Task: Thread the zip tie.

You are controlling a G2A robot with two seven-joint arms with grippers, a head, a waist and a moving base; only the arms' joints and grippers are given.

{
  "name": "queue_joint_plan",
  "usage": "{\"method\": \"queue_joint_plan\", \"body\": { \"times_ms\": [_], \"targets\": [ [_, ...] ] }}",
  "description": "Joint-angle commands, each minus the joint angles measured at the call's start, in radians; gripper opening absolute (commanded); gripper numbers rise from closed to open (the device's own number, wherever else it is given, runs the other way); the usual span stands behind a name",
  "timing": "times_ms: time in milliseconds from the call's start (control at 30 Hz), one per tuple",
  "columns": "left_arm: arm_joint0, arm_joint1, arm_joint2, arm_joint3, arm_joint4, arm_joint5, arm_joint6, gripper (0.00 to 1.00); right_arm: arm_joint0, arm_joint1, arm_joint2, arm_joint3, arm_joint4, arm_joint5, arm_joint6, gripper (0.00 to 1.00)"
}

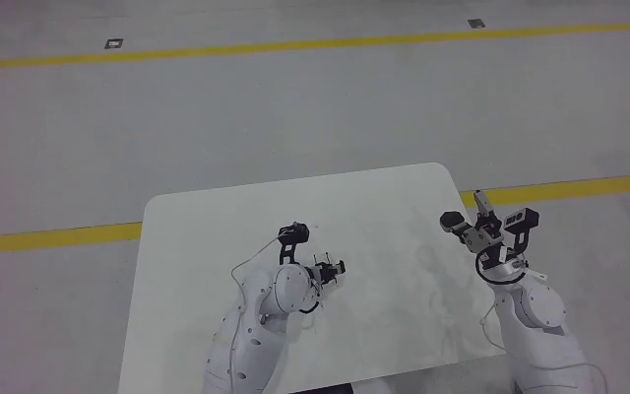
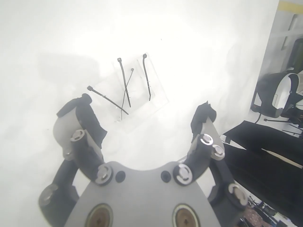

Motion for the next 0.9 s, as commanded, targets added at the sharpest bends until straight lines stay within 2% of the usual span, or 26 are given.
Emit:
{"method": "queue_joint_plan", "body": {
  "times_ms": [0,167,200,267,433,533,567,633,867],
  "targets": [
    [0.0,0.0,-0.001,0.0,0.0,0.0,0.0,1.0,0.0,0.0,0.0,0.0,0.0,0.0,0.0,1.0],
    [0.0,0.001,0.008,-0.002,0.0,-0.004,0.008,1.0,0.0,0.0,0.0,0.0,0.0,0.0,0.0,1.0],
    [0.007,0.006,0.032,0.001,-0.011,0.0,0.047,1.0,0.0,0.0,0.0,0.0,0.0,0.0,0.0,1.0],
    [0.01,0.007,0.035,0.01,-0.023,0.0,0.087,1.0,0.0,0.0,0.0,0.0,0.0,0.0,0.0,1.0],
    [-0.002,0.004,0.057,0.039,-0.022,0.0,0.116,1.0,0.0,0.0,0.0,0.0,0.0,0.0,0.0,1.0],
    [-0.012,0.001,0.066,0.051,-0.018,0.0,0.12,0.75,0.0,0.0,0.0,0.0,0.0,0.0,0.0,1.0],
    [-0.018,0.0,0.067,0.058,-0.018,0.0,0.121,0.63,0.0,0.0,0.0,0.0,0.0,0.0,0.0,1.0],
    [-0.028,-0.004,0.063,0.073,-0.013,0.0,0.126,0.51,0.0,0.0,0.0,0.0,0.0,0.0,0.0,1.0],
    [-0.055,-0.013,0.06,0.128,0.01,0.0,0.138,0.46,0.0,0.0,0.0,0.0,0.0,0.0,0.0,1.0]
  ]
}}
